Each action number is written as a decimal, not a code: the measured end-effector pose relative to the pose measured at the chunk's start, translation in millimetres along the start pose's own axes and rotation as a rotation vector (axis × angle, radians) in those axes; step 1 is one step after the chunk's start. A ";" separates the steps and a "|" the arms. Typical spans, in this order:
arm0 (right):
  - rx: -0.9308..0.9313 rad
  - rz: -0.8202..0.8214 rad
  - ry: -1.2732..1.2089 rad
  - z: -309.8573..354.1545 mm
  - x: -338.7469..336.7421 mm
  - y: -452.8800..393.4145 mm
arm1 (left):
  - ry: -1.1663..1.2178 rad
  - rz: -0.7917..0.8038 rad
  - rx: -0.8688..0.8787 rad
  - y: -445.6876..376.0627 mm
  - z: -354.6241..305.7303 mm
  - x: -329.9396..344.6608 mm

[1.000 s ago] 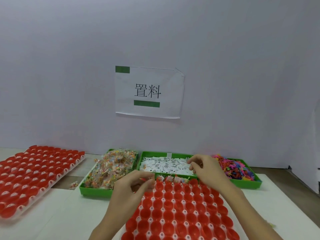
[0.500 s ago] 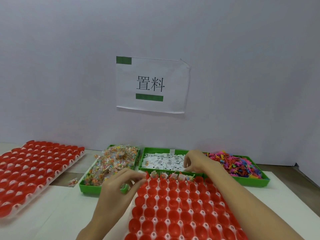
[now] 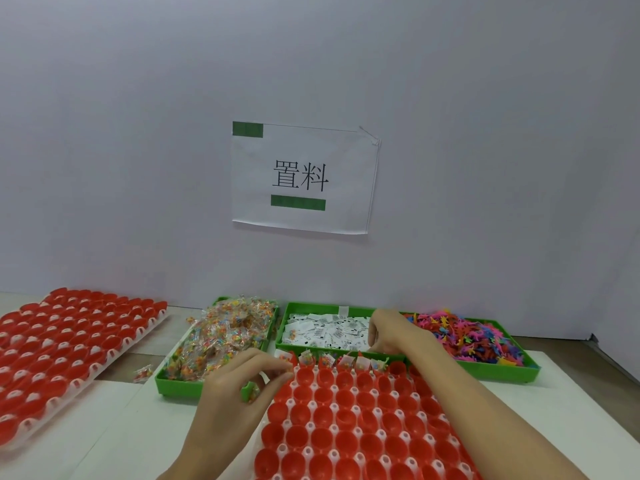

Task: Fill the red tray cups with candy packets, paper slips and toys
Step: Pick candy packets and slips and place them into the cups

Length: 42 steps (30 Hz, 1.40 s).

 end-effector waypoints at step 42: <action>-0.314 -0.463 -0.809 50.0 30.5 221.8 | 0.596 0.221 -0.252 5.6 -34.9 56.4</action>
Point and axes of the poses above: each hand's wrist, its own y-axis away from the middle knuckle, its own x-axis out of the palm, z = x × y, the point moved 10 cm from there along -y, towards the middle knuckle, and after that the axes turned 12 degrees about z, right-handed, at the moved point
